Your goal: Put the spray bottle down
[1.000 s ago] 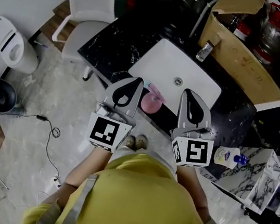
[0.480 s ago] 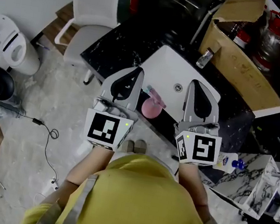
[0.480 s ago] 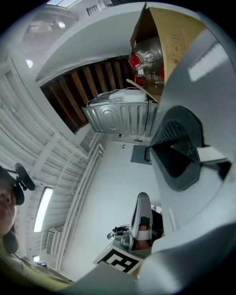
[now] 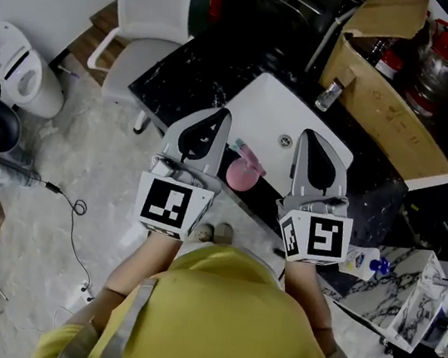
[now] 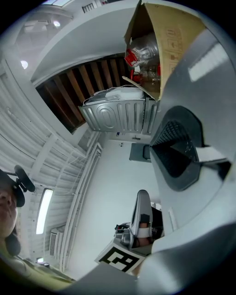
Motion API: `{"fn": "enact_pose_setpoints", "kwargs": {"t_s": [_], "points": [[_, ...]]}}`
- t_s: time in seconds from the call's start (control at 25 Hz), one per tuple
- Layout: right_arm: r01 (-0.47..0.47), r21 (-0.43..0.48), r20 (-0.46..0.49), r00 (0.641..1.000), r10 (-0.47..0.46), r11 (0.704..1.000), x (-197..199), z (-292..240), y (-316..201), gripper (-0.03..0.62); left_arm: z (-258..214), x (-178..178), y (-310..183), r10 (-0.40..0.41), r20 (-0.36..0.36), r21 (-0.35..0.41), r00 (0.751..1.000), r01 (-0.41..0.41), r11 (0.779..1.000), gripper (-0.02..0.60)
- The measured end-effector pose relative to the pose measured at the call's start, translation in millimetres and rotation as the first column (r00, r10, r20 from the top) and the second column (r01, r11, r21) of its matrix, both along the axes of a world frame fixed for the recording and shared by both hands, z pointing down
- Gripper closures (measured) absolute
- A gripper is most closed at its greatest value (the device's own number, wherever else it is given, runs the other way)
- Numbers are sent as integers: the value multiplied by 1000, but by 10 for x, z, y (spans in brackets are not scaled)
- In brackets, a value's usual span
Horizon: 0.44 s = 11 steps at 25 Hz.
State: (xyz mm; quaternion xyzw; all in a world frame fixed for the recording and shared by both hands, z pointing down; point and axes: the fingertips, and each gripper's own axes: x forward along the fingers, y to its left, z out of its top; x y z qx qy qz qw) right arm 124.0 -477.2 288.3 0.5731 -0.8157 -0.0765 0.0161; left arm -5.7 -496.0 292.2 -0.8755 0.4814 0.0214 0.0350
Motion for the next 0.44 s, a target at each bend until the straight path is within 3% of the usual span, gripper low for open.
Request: {"fn": "enact_pose_setpoints", "kwargs": {"t_s": [0.44], "points": [[26,-27,1,1000,-26,999,-35,124,-59,599,131,33,-33,11,2,-35,1000,-11,999,577]]}}
